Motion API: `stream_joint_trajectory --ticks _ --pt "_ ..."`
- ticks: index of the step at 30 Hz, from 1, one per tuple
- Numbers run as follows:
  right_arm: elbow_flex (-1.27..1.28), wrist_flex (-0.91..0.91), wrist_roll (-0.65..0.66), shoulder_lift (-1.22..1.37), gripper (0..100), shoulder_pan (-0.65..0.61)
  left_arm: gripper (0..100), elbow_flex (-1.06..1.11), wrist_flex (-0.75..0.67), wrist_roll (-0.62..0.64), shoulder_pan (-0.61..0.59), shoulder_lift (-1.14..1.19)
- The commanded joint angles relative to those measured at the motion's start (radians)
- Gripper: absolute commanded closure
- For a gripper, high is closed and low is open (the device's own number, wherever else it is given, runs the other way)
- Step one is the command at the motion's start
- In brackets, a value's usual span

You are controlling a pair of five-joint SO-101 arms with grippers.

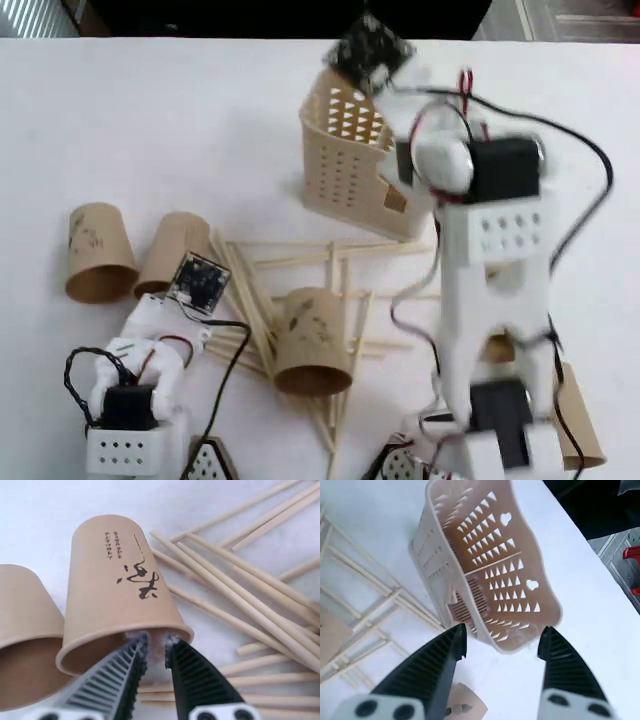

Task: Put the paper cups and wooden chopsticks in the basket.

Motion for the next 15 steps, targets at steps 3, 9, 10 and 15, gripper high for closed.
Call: stream_joint_trajectory --ticks 3,9,10,15 --pt "0.35 0.001 0.183 -0.326 76.3 0.134 92 -0.005 -0.018 -0.009 0.008 -0.008" --pt "0.732 0.001 0.479 -0.585 76.2 0.36 92 -0.005 -0.018 -0.009 0.008 -0.008" --pt "0.787 -0.001 0.52 -0.621 76.2 0.389 92 -0.005 -0.018 -0.009 0.008 -0.008" --pt "1.023 -0.051 0.675 -0.777 76.2 0.524 92 -0.005 -0.015 -0.009 0.008 -0.008"
